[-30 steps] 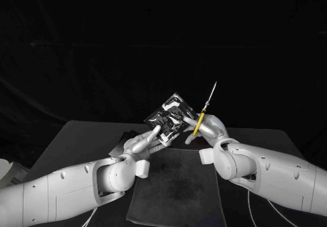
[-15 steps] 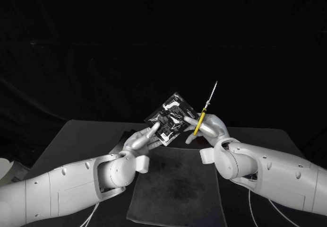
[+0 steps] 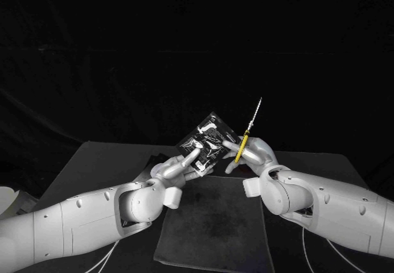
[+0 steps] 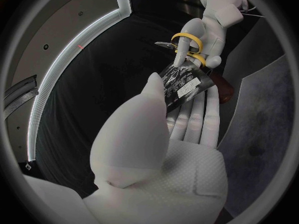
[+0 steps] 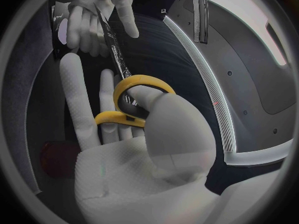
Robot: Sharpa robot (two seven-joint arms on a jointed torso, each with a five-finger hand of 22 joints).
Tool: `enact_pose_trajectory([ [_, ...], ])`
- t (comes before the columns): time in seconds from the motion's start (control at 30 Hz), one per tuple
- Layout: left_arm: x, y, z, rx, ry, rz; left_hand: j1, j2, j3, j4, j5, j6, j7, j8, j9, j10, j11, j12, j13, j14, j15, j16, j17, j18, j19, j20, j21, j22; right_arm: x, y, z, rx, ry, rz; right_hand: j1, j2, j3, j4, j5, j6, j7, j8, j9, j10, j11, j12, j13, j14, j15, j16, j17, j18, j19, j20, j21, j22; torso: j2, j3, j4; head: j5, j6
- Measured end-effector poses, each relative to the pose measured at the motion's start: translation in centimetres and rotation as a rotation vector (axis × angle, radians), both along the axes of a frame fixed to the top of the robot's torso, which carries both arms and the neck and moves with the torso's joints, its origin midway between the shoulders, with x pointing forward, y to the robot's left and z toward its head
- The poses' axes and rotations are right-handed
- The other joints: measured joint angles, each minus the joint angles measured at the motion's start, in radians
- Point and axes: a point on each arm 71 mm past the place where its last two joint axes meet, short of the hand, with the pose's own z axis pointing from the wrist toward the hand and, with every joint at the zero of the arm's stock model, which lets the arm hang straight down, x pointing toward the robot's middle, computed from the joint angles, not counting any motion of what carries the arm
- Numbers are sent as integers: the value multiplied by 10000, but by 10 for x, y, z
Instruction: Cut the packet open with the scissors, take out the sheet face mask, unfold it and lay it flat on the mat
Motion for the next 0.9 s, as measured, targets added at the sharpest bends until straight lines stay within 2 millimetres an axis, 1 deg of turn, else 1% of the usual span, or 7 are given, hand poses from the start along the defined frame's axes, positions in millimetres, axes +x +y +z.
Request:
enact_pose_trajectory([
  [0.23, 0, -1, 1, -86, -36, -276, 39, 40, 0, 0, 0, 86, 14, 8, -11, 55, -44, -35, 1, -1, 0, -92, -25, -3, 0, 0, -7, -22, -4, 0, -4, -179, 141, 211, 0, 0, 1, -1, 25, -1, 0, -1, 1, 0, 0, 0, 0, 0, 0, 0, 1, 0, 0, 0, -40, -2, 1, 1, -7, 25, -24],
  [0.43, 0, -1, 1, -132, -50, -347, 81, 82, 29, -29, 0, 87, 14, 8, -26, 83, -16, -75, 1, -1, -1, -128, -35, -7, -1, 0, -39, -22, -6, -2, -6, -291, 188, 317, 1, -1, 1, -3, 40, -12, 11, -7, 17, 1, 0, -1, -7, 0, -1, 0, 13, -1, 0, 0, -40, -14, 1, 2, -6, 29, -49],
  [0.5, 1, -1, 1, -138, -50, -351, 159, 160, 54, -54, 0, 86, 15, 8, -31, 119, -52, -76, 0, -2, -1, -168, -37, -49, -1, 0, -39, -21, -6, -2, -6, -305, 198, 349, 1, -1, 0, -3, 40, -13, 11, -13, 67, 1, 0, -1, -1, 0, -1, 0, 15, -1, 0, 0, -40, -14, 1, 3, -6, 24, -52],
  [0.53, 1, -1, 1, -141, -48, -347, 162, 163, 79, -74, 0, 86, 14, 8, -41, 119, -51, -108, 0, -2, 0, -168, -37, -29, -1, 0, -39, -21, -7, -2, -6, -312, 203, 376, 1, -1, 0, -3, 40, -13, 11, -17, 70, 1, 1, -1, 2, 1, -1, 0, 21, 0, -2, -1, -40, -15, 1, 4, -6, 24, -56],
  [0.57, 1, 0, 1, -143, -46, -343, 252, 253, 141, -85, 0, 146, 5, 8, -52, 166, -43, -129, 1, -2, 0, -168, -37, 11, -1, 0, -39, -21, -7, -2, -6, -316, 208, 399, 1, -1, 0, -4, 40, -13, 11, -17, 72, 1, 0, -1, 4, 0, -1, 0, 24, -1, -2, -2, -40, -15, 1, 3, -6, 24, -58],
  [0.7, 1, 0, 0, -152, -32, -334, 434, 436, 280, -137, 0, 285, 36, 8, -77, 339, -87, -129, 1, 142, -39, -191, -37, 96, -1, 0, -39, -21, -9, 0, -7, -308, 230, 503, 0, -1, 0, -4, 40, -15, 12, 7, 75, 1, 0, -1, 3, 0, -1, 0, 24, -1, -2, -2, -40, -15, 1, 3, -6, 24, -60],
  [0.9, 1, 0, 0, -160, -6, -322, 564, 565, 391, -170, 0, 467, 67, 8, -120, 499, -145, -167, 1, 306, -89, -206, -37, 99, 53, -54, -38, -20, -10, 2, -7, -292, 252, 596, 0, -2, -1, -5, 39, -43, 8, 32, 77, 1, 1, -12, -2, 0, -1, 0, 28, -1, -2, -2, -87, -26, 1, 7, -6, 18, -70],
])
